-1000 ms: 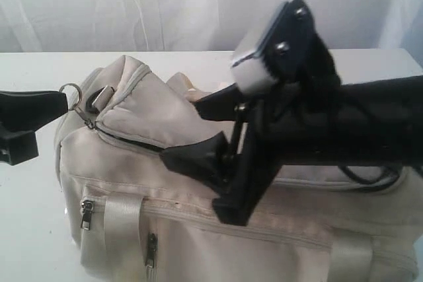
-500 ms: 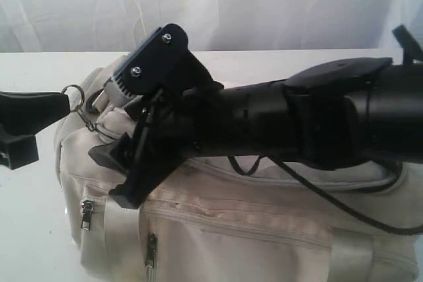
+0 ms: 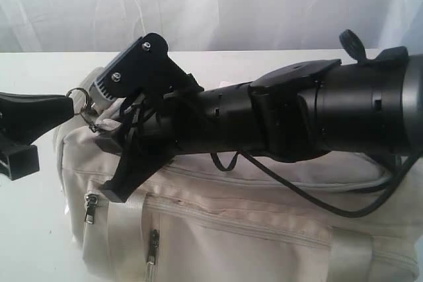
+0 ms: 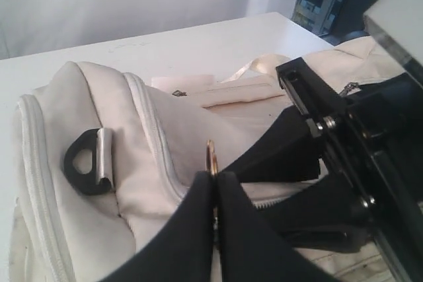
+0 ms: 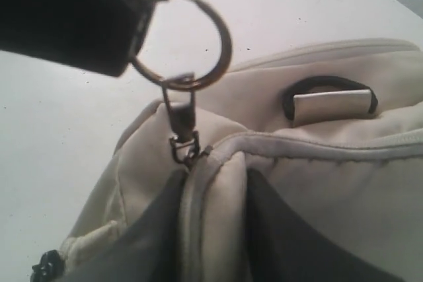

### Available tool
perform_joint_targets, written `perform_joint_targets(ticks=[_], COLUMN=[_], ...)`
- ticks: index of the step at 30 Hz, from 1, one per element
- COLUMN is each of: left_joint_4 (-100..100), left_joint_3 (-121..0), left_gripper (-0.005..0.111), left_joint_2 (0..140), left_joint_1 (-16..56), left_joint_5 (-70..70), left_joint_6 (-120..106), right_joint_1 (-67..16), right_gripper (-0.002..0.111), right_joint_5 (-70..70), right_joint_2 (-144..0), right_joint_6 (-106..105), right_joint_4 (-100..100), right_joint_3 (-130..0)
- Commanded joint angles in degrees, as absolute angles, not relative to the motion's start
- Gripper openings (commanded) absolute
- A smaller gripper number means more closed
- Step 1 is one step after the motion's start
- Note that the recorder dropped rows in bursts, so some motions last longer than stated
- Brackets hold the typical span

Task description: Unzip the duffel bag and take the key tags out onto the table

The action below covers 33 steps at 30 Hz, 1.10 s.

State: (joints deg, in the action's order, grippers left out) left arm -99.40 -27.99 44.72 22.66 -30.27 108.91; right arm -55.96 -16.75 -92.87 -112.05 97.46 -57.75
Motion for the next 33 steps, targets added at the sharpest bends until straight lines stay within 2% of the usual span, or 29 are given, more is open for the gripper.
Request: perform_joint_targets(ticks=[1, 5, 9, 17, 25, 33], left_joint_4=[-99.95, -99.95, -99.95, -99.95, -99.95, -99.95], left_joint_3=[-28.37, -28.37, -28.37, -28.37, -28.37, -29.49], left_gripper=[0.000, 0.000, 0.000, 0.000, 0.000, 0.000], left_joint_2=[44.02, 44.02, 44.02, 44.13, 48.39, 52.09], left_joint_1=[22.96, 22.96, 22.96, 22.96, 22.96, 22.96], left_joint_5=[-29.65, -24.98, -19.32, -17.77, -16.36, -11.91], left_joint_6=[107.85, 107.85, 107.85, 107.85, 105.48, 102.59], right_joint_1=[-56.03, -56.03, -56.03, -56.03, -56.03, -56.03], right_gripper=[0.009, 0.002, 0.001, 0.001, 0.001, 0.001], right_joint_5=[-17.72, -18.91, -20.58, -21.17, -34.17, -41.82], right_joint_2=[-92.72, -92.23, -90.09, -86.70, -85.42, -85.17], right_joint_6=[-112.45, -112.45, -110.70, -94.27, -83.15, -83.15], right_joint_4=[97.85, 96.93, 90.86, 72.44, 56.98, 55.14], right_joint_3=[-58.20, -58.20, -58.20, -58.20, -58.20, -58.20])
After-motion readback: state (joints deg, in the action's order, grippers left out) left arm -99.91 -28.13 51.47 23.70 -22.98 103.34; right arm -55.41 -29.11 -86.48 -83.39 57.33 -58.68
